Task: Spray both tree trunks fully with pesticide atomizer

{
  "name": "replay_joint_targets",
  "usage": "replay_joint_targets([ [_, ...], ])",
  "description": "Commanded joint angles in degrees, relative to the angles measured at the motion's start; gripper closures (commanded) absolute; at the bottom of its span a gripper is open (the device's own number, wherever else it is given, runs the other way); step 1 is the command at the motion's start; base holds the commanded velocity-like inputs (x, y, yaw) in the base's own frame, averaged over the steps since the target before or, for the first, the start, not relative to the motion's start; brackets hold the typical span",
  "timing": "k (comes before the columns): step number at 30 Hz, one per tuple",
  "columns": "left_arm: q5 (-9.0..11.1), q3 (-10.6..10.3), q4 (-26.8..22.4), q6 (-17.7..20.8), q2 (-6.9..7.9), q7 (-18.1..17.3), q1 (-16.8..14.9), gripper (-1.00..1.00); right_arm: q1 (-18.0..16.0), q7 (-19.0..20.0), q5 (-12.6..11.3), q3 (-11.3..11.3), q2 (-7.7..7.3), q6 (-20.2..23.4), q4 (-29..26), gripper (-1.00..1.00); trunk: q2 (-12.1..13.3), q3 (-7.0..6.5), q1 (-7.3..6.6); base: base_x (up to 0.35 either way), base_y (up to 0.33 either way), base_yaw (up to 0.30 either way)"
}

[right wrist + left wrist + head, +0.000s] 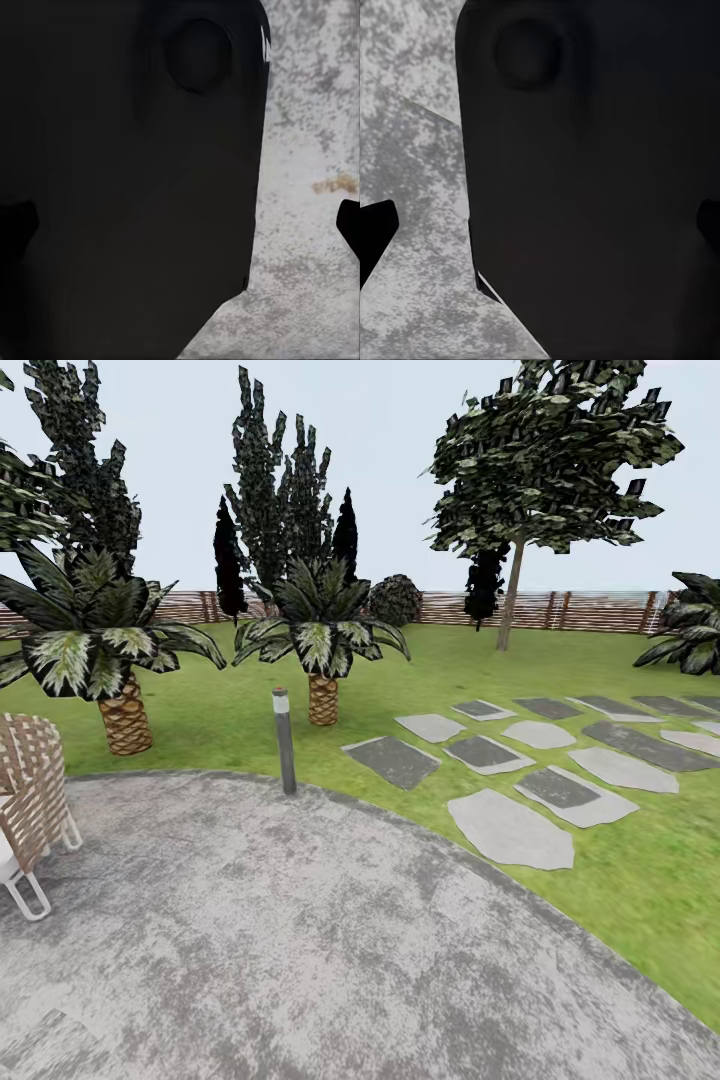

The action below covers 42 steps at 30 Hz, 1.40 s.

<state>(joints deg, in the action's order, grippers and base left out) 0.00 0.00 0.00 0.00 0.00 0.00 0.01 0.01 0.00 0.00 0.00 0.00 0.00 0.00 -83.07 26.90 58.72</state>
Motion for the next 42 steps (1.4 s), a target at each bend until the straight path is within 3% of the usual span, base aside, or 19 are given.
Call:
replay_joint_targets([
  [1,-0.3,-0.3,0.3,0.3,-0.33,-0.3,0.3,-1.00,-0.3,0.1,-0.3,0.0,0.33,0.3,-0.3,-1.00,0.0,0.03,0.00,0.000,0.000,0.000],
  [5,-0.6,-0.9,1.7,1.5,-1.03,-0.3,1.6,-1.00,-1.7,0.3,-0.4,0.0,0.89,1.6,-1.2,-1.00,0.0,0.03,0.00,0.000,0.000,0.000],
  [9,0.4,0.1,1.9,2.7,-1.10,-0.6,2.9,-1.00,-3.0,0.3,-0.5,-0.1,1.20,2.9,-2.2,-1.00,0.0,0.03,0.00,0.000,0.000,0.000],
  [14,2.0,1.7,1.4,3.9,-1.08,-0.6,2.8,-1.00,-4.3,0.3,-0.5,-0.3,1.31,3.6,-3.5,-1.00,0.0,0.03,0.00,0.000,0.000,0.000],
  [21,3.7,1.7,1.2,4.1,-0.98,-0.4,2.3,-1.00,-4.4,0.3,-0.5,-0.3,0.99,3.5,-4.1,-1.00,0.0,0.03,0.00,0.000,0.000,0.000],
  [28,3.7,1.7,-0.4,4.0,-1.04,-0.4,2.2,-1.00,-4.4,0.3,-0.4,-0.2,0.81,3.4,-4.3,-1.00,0.0,0.03,0.00,0.000,0.000,0.000],
  [34,3.6,1.7,-4.5,3.9,-0.53,-0.1,2.1,-1.00,-4.4,0.4,-0.5,-0.3,-0.13,1.6,-5.9,-1.00,0.0,0.03,0.00,0.000,0.000,0.000],
  [38,3.5,1.7,-15.0,3.8,0.50,0.4,1.7,-1.00,-4.4,0.3,-0.5,-0.3,-0.53,0.7,-11.7,-1.00,0.0,0.03,0.00,0.000,0.000,0.000],
  [42,3.4,1.7,-19.7,3.7,1.18,0.5,-0.4,-1.00,-4.4,0.2,-0.4,-0.3,-0.94,0.6,-17.7,-1.00,0.0,0.03,0.00,0.000,0.000,0.000],
])
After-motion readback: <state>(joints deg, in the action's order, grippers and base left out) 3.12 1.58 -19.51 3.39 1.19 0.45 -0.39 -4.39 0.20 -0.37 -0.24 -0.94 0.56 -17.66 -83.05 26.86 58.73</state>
